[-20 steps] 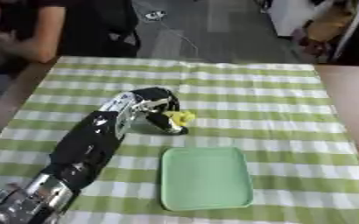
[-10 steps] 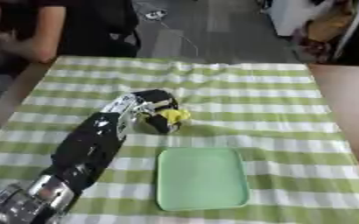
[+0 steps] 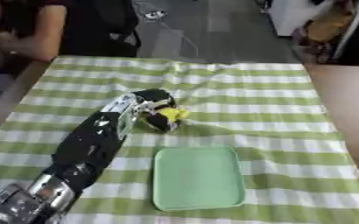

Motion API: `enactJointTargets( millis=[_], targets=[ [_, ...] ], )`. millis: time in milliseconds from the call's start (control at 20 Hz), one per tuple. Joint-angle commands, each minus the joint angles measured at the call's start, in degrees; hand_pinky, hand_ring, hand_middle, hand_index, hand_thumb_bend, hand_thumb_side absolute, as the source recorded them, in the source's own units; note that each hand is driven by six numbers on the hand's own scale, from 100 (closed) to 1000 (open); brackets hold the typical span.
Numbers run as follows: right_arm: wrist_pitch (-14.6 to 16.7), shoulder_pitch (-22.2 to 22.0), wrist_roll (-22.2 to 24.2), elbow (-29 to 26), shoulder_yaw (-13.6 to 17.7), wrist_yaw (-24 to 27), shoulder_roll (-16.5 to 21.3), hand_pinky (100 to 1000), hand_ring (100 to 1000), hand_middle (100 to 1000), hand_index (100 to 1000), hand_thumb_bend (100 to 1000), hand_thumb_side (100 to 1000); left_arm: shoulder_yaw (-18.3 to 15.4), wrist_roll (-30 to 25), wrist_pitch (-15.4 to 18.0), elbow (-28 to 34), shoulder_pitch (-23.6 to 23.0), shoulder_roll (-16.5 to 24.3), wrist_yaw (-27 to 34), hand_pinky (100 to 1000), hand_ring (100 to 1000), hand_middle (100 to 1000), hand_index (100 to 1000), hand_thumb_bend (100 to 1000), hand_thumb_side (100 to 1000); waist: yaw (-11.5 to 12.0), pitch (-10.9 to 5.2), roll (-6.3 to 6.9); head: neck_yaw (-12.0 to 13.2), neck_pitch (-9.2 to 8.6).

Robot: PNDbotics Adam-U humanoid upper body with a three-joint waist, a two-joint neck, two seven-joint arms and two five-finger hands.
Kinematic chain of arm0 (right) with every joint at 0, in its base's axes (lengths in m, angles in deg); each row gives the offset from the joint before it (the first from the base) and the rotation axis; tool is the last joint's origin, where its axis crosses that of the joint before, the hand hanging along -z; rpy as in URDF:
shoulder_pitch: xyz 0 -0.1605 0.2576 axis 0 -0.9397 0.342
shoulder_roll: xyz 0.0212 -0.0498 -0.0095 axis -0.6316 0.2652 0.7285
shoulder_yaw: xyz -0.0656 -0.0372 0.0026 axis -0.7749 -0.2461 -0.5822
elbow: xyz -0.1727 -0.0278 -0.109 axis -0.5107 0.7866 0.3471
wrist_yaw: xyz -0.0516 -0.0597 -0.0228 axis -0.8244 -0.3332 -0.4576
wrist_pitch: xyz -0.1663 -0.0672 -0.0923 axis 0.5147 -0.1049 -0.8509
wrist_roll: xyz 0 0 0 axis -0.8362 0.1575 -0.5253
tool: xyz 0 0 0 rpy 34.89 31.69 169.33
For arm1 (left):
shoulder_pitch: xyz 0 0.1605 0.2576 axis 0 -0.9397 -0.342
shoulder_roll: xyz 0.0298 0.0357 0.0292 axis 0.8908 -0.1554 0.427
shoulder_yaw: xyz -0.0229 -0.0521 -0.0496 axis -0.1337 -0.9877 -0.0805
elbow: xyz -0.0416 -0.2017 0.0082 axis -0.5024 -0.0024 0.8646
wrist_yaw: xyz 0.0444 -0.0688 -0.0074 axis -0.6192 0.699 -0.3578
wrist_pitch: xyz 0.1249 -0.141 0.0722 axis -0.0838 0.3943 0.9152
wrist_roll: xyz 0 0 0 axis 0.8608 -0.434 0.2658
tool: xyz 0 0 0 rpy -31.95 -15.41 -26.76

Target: Pick up objects on the table and place them in the box.

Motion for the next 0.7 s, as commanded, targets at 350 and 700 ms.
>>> enactJointTargets(
  millis=[350,700],
  targets=[
    [0.0,0.9,0.1,-0.8,0.2,0.2,0.7,694,757,782,896,100,789,0.7,-2.2,0.1,-0.1,0.5,1.2,-0.2,100,100,100,192,100,462,0.0,-0.55,-0.1,0.6,-0.84],
    [0.0,0.5,0.1,-0.6,0.3,0.0,0.9,695,757,782,896,100,788,1.0,-4.3,-0.1,5.1,4.6,6.2,0.7,100,100,100,195,100,462,0.2,-1.14,0.39,0.2,-0.51]
  ],
)
